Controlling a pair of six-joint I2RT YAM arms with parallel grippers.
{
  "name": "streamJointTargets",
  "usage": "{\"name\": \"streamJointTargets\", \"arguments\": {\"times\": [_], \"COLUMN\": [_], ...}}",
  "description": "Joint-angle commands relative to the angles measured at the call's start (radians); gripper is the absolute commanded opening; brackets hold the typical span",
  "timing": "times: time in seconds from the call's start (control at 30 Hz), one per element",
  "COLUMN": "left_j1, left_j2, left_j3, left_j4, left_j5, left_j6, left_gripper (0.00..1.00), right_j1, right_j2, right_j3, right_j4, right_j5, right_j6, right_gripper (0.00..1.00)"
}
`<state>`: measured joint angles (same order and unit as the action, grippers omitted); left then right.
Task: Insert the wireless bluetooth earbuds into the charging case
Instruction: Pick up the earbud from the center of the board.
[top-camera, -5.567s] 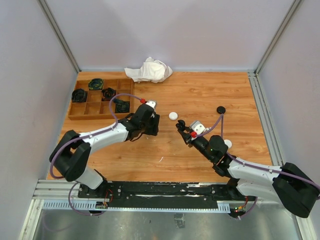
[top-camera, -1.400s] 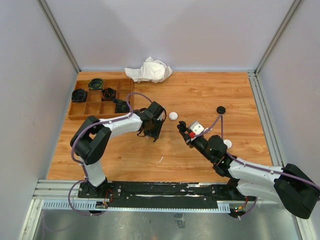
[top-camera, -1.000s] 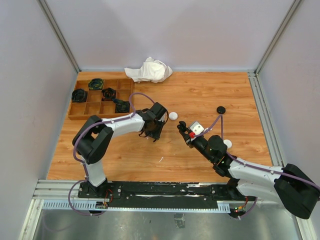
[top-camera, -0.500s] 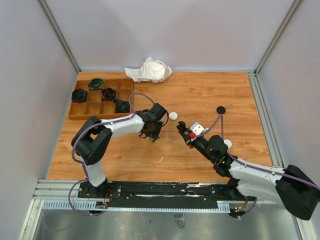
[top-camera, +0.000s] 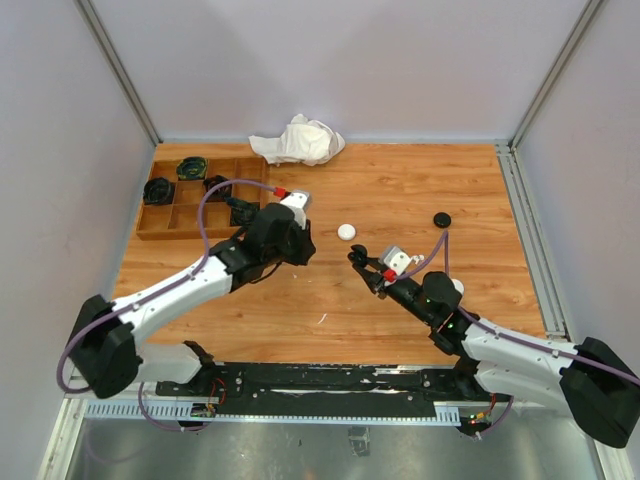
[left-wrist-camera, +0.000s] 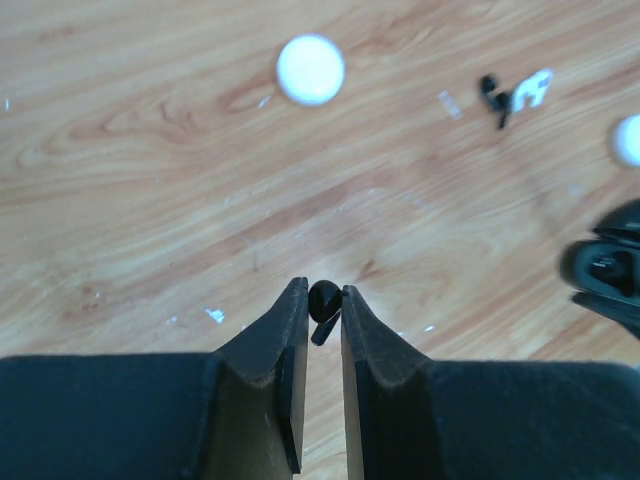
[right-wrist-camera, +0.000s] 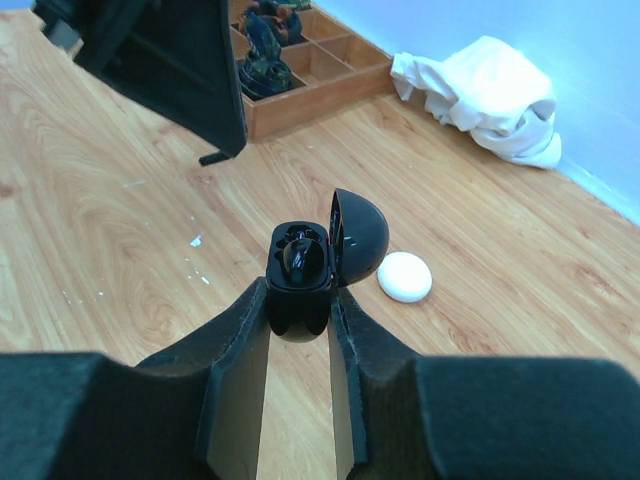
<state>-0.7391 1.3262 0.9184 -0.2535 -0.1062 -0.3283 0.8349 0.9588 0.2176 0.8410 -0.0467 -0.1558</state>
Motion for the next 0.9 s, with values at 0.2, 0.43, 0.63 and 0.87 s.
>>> {"name": "streamJointTargets", "arguments": {"times": [0.2, 0.43, 0.63, 0.87], "left_j1": [-0.005, -0.012, -0.039, -0.075], "left_j2": [-0.335, -0.425, -0.458, -0.444], "left_j3": [-0.219, -0.307, -0.354, -0.385], "left_j4": [0.424, 0.637, 0.768, 0.878], "left_j5": [0.194, 0.299, 0.331, 0.333], "left_j6": [-0.027, -0.074, -0.078, -0.109], "left_gripper": [0.11, 0.11, 0.11, 0.11], "right_j1": [-0.005, -0.005, -0.004, -0.005], "right_j2": [-0.031, 0.020, 0.034, 0.021], "right_j3": [0.035, 0.040, 0.058, 0.071], "right_j4": [0.103, 0.217, 0.278, 0.319], "right_j5": [-0.145, -0.202, -0.230, -0.249], "right_j6": [0.093, 0.142, 0.185, 0.230], "right_gripper": [0.26, 0.26, 0.26, 0.26]}}
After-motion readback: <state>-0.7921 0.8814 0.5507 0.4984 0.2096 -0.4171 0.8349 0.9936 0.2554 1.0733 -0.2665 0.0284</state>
